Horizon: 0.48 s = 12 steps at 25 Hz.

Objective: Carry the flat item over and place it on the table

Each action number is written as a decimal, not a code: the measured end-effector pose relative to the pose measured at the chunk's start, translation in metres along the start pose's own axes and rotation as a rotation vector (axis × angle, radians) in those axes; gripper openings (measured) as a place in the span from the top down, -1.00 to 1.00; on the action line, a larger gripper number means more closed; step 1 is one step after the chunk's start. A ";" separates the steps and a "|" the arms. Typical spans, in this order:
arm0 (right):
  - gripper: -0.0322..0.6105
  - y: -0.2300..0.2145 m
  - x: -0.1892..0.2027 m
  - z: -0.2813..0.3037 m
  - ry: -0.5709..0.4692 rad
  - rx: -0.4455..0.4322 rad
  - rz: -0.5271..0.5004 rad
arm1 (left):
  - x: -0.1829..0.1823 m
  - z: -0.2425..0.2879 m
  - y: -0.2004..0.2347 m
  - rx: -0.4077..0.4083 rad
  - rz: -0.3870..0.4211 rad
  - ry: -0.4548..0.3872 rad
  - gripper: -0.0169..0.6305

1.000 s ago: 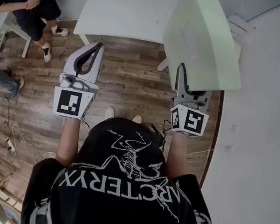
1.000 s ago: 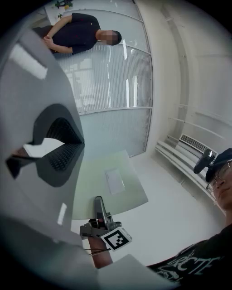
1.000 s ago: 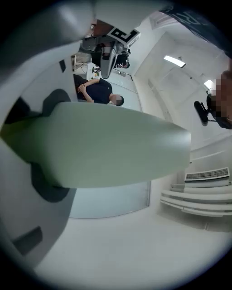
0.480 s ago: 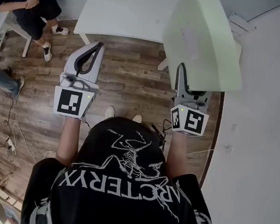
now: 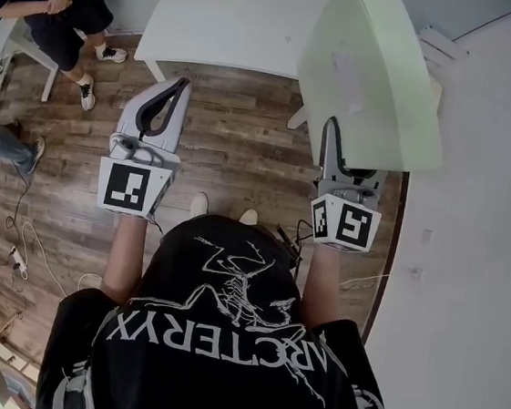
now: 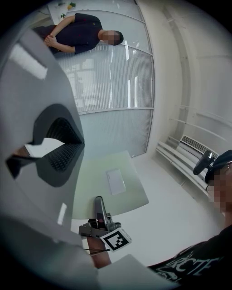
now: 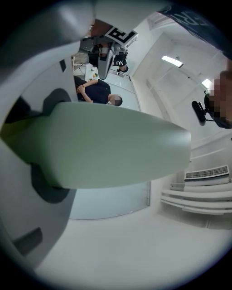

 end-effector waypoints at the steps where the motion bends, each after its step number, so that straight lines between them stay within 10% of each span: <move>1: 0.14 -0.003 0.000 -0.002 0.001 -0.001 0.000 | -0.001 0.002 -0.004 0.001 -0.001 0.002 0.91; 12: 0.14 -0.046 0.007 -0.003 0.019 -0.059 0.011 | -0.012 0.031 -0.038 -0.042 0.011 0.006 0.91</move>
Point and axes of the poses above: the fingertips, and each gripper's own axes: z forward along the fingers, y to its left, x out of its underside, the point moved 8 cm from there along -z, backward along the fingers, and after that the axes turned 14 degrees about z, right-handed, at the moved point
